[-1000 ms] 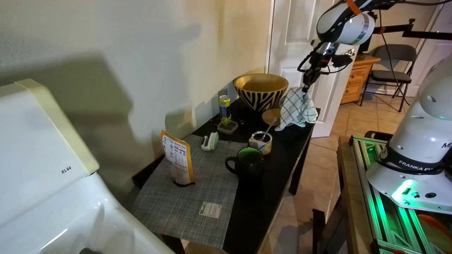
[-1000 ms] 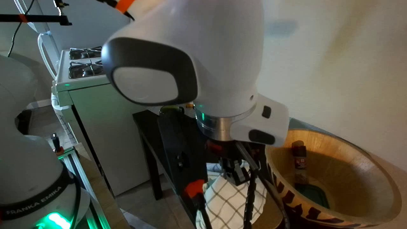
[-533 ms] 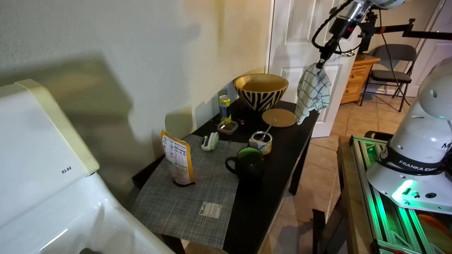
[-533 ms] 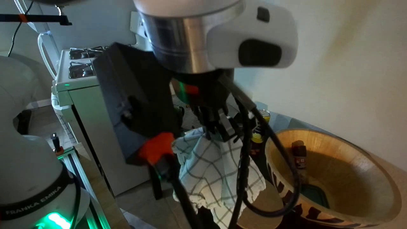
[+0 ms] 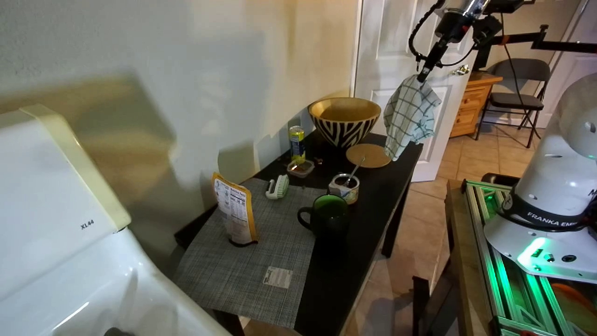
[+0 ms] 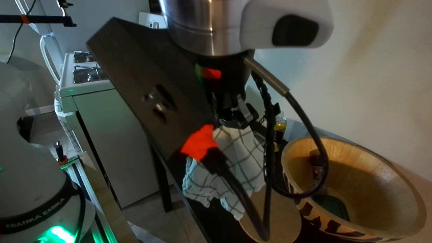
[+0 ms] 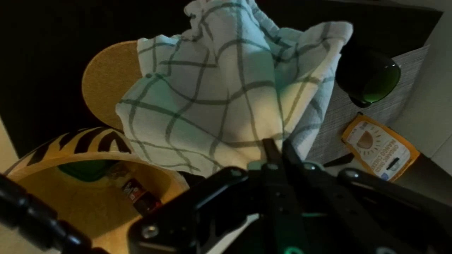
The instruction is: Unfold the towel
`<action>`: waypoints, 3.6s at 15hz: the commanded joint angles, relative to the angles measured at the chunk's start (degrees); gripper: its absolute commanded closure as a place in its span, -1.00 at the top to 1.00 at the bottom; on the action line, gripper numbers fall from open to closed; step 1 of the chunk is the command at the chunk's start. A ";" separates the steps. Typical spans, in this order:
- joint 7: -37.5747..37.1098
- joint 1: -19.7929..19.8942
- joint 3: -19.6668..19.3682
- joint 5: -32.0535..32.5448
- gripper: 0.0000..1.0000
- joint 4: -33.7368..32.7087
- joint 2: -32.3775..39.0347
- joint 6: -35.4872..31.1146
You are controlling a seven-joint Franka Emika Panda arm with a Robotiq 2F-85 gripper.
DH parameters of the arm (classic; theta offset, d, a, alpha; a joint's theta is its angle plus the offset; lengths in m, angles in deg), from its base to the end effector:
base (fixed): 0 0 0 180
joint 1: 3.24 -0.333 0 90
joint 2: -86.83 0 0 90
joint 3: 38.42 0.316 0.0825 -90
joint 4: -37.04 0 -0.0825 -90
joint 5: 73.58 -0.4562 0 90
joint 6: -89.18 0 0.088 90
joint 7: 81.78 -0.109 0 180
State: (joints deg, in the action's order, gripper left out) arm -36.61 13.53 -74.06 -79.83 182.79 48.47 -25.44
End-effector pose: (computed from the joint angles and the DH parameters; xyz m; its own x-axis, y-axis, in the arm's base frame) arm 0.2843 -0.3396 0.4305 0.9379 -0.1166 0.3267 -0.0088 -0.9495 -0.3137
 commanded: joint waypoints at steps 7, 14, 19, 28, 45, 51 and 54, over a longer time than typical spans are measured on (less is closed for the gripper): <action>15.57 -10.95 -8.44 -10.41 -0.98 -10.34 26.65 9.93; 11.40 -3.26 -2.66 -7.23 -0.98 -17.49 42.36 8.74; 2.08 2.63 2.42 -6.14 -0.98 -20.86 48.98 -0.41; -27.74 6.14 6.95 10.44 -0.98 -22.17 53.68 -14.71; -39.63 7.44 10.65 12.31 0.50 -18.14 48.41 -19.15; -24.10 6.14 13.65 8.51 1.00 -6.24 35.57 -17.77; -16.49 4.55 14.47 4.68 0.99 -0.39 30.27 -18.38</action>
State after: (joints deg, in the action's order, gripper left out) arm -60.02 19.23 -60.24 -71.69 175.24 85.94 -43.62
